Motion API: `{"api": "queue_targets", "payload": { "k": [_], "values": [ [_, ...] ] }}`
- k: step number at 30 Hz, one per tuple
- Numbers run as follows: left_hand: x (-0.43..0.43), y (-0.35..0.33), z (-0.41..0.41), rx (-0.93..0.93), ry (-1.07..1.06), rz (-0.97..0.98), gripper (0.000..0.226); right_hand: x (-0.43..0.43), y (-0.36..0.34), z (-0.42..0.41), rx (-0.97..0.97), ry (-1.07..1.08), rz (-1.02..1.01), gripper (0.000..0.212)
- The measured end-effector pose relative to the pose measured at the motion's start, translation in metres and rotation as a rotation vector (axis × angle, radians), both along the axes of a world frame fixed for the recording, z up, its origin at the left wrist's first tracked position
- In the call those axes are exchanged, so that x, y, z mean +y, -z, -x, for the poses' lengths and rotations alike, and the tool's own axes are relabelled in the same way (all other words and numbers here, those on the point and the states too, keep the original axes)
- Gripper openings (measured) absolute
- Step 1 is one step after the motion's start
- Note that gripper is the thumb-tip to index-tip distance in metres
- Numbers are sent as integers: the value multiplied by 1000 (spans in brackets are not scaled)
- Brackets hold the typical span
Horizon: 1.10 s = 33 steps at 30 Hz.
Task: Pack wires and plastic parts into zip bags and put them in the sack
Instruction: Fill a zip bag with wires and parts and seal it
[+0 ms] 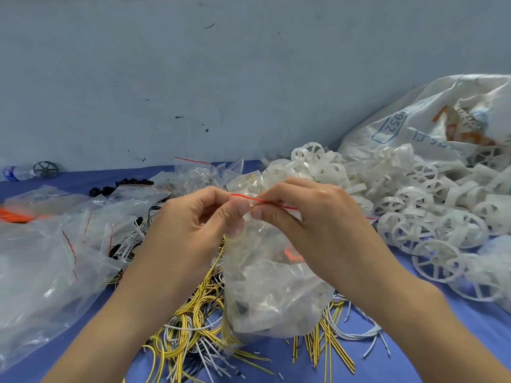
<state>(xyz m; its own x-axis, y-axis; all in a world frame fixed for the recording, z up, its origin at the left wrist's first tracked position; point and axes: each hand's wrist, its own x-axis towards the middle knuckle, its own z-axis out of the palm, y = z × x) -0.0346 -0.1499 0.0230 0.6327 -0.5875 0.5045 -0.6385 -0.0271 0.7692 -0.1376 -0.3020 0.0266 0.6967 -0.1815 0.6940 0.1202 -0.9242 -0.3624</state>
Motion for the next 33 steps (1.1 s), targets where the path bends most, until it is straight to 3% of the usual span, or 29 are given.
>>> {"api": "queue_targets", "payload": {
  "k": [7, 18, 27, 29, 33],
  "values": [
    [2, 2, -4, -1, -46, 14, 22, -8, 1, 2, -3, 43, -34, 11],
    [0, 3, -2, 49, 104, 24, 17, -3, 0, 3, 3, 1, 14, 14],
    [13, -2, -22, 68, 19, -9, 18, -17, -3, 8, 45, 75, 27, 17],
    [14, -6, -20, -17, -13, -47, 17, -15, -3, 7, 40, 90, 56, 17],
    [14, -15, -7, -357, -60, -166, 15, -6, -4, 6, 21, 92, 123, 19]
  ]
}}
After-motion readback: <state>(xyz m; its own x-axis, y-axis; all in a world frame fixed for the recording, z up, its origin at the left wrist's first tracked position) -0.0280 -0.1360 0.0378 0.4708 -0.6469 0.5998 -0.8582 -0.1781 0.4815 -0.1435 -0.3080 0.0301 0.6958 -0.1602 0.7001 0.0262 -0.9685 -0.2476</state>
